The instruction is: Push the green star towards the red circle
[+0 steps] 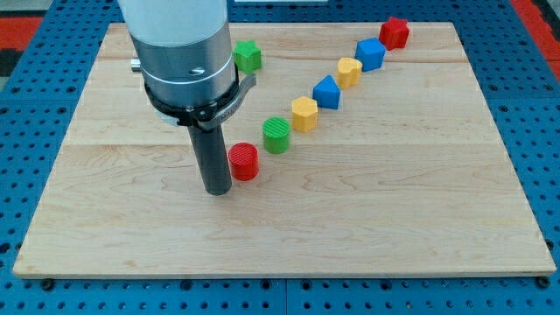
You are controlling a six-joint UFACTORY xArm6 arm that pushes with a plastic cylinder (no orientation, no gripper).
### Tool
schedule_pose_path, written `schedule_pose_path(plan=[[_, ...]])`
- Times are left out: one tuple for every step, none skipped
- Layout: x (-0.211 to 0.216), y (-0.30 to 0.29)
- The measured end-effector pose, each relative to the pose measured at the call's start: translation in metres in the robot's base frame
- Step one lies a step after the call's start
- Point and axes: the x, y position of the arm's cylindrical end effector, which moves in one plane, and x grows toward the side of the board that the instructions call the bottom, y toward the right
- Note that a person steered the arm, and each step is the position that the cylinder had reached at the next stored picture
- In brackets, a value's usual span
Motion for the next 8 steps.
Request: schedule_pose_path(plan=[[-0.011, 0.014], [-0.016, 0.018], [-0.016, 0.018], [-0.02, 0.001], [-0.045, -0.042], [-0.083, -0.042], [-0.114, -0.004], [-0.146, 0.03]])
